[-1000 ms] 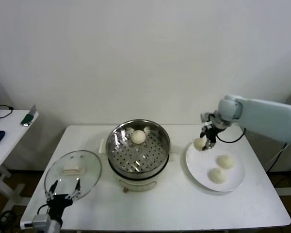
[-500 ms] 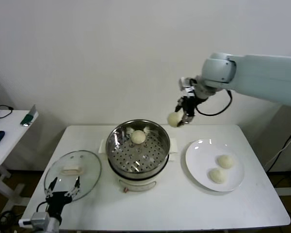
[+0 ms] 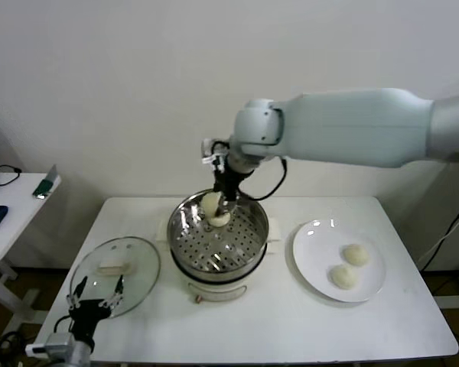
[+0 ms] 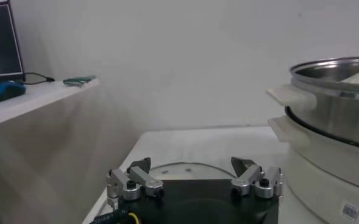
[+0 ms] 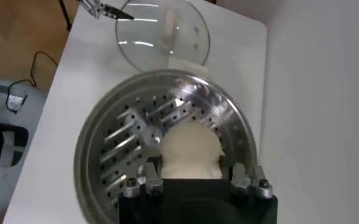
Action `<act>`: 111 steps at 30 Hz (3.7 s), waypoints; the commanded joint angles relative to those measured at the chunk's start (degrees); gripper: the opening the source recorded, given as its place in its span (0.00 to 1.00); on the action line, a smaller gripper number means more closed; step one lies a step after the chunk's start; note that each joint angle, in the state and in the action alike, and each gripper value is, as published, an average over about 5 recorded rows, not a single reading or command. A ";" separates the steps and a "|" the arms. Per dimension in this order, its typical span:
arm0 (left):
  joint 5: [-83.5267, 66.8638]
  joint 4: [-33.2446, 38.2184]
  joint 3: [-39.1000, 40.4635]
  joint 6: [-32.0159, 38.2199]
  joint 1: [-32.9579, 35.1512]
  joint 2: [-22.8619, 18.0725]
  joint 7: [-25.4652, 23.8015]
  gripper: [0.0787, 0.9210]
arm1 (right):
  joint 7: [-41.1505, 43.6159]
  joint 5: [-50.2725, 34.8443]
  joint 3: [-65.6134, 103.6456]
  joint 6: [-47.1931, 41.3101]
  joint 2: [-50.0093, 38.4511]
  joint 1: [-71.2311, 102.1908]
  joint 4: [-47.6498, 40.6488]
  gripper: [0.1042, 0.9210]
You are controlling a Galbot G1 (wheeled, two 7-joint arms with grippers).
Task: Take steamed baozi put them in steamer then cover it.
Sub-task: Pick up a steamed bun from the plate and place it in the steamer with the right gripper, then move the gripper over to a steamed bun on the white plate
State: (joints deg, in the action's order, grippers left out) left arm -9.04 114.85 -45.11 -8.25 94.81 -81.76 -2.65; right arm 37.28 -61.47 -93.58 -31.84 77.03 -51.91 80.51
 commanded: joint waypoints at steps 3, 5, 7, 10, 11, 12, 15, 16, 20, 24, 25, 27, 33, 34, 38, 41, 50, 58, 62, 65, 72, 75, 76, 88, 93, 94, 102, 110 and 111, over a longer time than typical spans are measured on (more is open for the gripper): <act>0.06 -0.42 -0.15 0.24 -0.09 0.09 0.01 0.88 | -4.54 -1.29 -1.02 -2.36 10.34 7.75 -7.57 0.64; 0.07 -0.59 -0.12 0.32 -0.15 0.09 0.03 0.88 | -4.59 -0.88 -1.56 -2.35 11.59 8.86 -9.28 0.64; 0.07 -0.70 -0.11 0.37 -0.19 0.07 0.06 0.88 | -4.52 -0.41 -1.99 -2.28 12.66 9.89 -10.77 0.64; 0.07 -0.82 -0.13 0.42 -0.24 0.08 0.13 0.88 | -4.16 0.89 -2.80 -1.95 14.20 11.37 -12.97 0.64; 0.07 -0.85 -0.14 0.43 -0.26 0.09 0.15 0.88 | -3.99 1.38 -3.07 -1.80 14.70 11.90 -13.77 0.64; 0.07 -0.88 -0.15 0.44 -0.27 0.10 0.16 0.88 | -3.86 1.65 -3.19 -1.71 15.01 12.30 -14.32 0.64; 0.04 -1.02 -0.19 0.51 -0.31 0.12 0.17 0.88 | -3.57 2.42 -3.30 -1.46 15.90 13.49 -15.85 0.64; 0.04 -1.08 -0.18 0.53 -0.34 0.12 0.17 0.88 | -3.54 2.65 -3.28 -1.41 16.18 13.85 -16.32 0.64; 0.06 -1.14 -0.13 0.58 -0.33 0.05 0.18 0.88 | -3.57 3.45 -3.20 -1.25 17.18 15.03 -17.98 0.64; 0.05 -1.12 -0.18 0.59 -0.32 0.05 0.18 0.88 | -3.53 4.04 -3.18 -1.20 17.64 15.20 -18.35 0.64; 0.05 -1.12 -0.19 0.59 -0.33 0.04 0.18 0.88 | -3.55 4.09 -3.18 -1.18 17.70 15.17 -18.30 0.64; 0.05 -1.08 -0.19 0.58 -0.34 0.00 0.18 0.88 | -3.66 4.20 -3.14 -1.14 17.74 15.06 -18.15 0.67; 0.07 -0.73 -0.25 0.50 -0.25 -0.13 0.17 0.88 | -2.00 4.70 -3.09 -0.17 15.53 11.93 -16.12 0.83; 0.07 -0.67 -0.28 0.47 -0.24 -0.15 0.17 0.88 | -1.10 4.90 -3.23 0.30 14.52 10.70 -15.41 0.84; 0.19 -0.45 -0.26 0.35 -0.23 -0.27 0.16 0.88 | 4.12 6.31 -4.62 3.63 8.31 4.74 -11.31 0.88; 0.33 -0.34 -0.11 0.27 -0.25 -0.40 0.14 0.88 | 8.01 7.19 -5.94 6.27 2.12 0.49 -7.31 0.88; 1.10 -0.69 0.54 0.09 -0.78 -0.35 -0.01 0.88 | 14.99 11.45 -13.29 11.39 -20.56 -11.75 3.84 0.88; 1.22 -0.96 0.76 -0.06 -1.20 -0.40 -0.05 0.88 | 16.32 20.76 -19.71 13.39 -34.11 -12.65 9.83 0.88; 1.26 -0.94 0.78 -0.13 -1.31 -0.62 -0.05 0.88 | 15.01 26.00 -20.45 13.14 -38.45 -8.89 10.83 0.88; 1.37 -0.90 0.77 -0.18 -1.33 -0.82 -0.06 0.88 | 14.24 28.11 -19.19 12.68 -40.22 -4.90 10.42 0.88; 1.45 -0.73 0.48 -0.18 -1.14 -1.33 -0.03 0.88 | 12.95 31.63 -13.92 11.72 -42.21 4.12 8.44 0.88; 1.49 -0.74 0.39 -0.12 -1.00 -1.52 -0.01 0.88 | 12.69 34.02 -11.10 11.65 -42.74 8.67 6.78 0.88; 1.54 -0.77 0.37 -0.09 -0.96 -1.58 0.00 0.88 | 12.63 34.92 -10.13 11.68 -42.84 10.14 6.08 0.88; 1.94 -1.26 0.24 0.05 -0.74 -1.94 0.02 0.88 | 11.78 41.61 1.02 11.71 -42.17 24.31 -1.10 0.88; 2.11 -1.47 0.28 0.07 -0.81 -1.96 -0.02 0.88 | 11.57 43.34 3.70 11.56 -41.42 27.53 -2.85 0.88; 2.11 -1.54 0.29 0.07 -0.85 -1.95 -0.02 0.88 | 11.48 43.49 4.19 11.50 -41.30 28.08 -3.18 0.88; 2.22 -1.92 0.38 0.09 -1.00 -1.80 -0.06 0.88 | 11.07 43.47 6.94 10.76 -40.28 31.75 -4.03 0.88; 2.19 -1.97 0.27 0.18 -0.82 -1.61 -0.05 0.88 | 11.09 43.74 7.32 10.45 -39.09 32.83 -4.86 0.88; 2.19 -1.95 0.28 0.17 -0.82 -1.61 -0.04 0.88 | 11.07 43.77 7.32 10.44 -39.01 32.88 -4.94 0.88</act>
State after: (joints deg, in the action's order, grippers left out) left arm -6.85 112.90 -44.82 -8.08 93.97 -83.45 -2.70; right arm 48.44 -18.54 -88.05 -21.30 37.98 -21.61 76.29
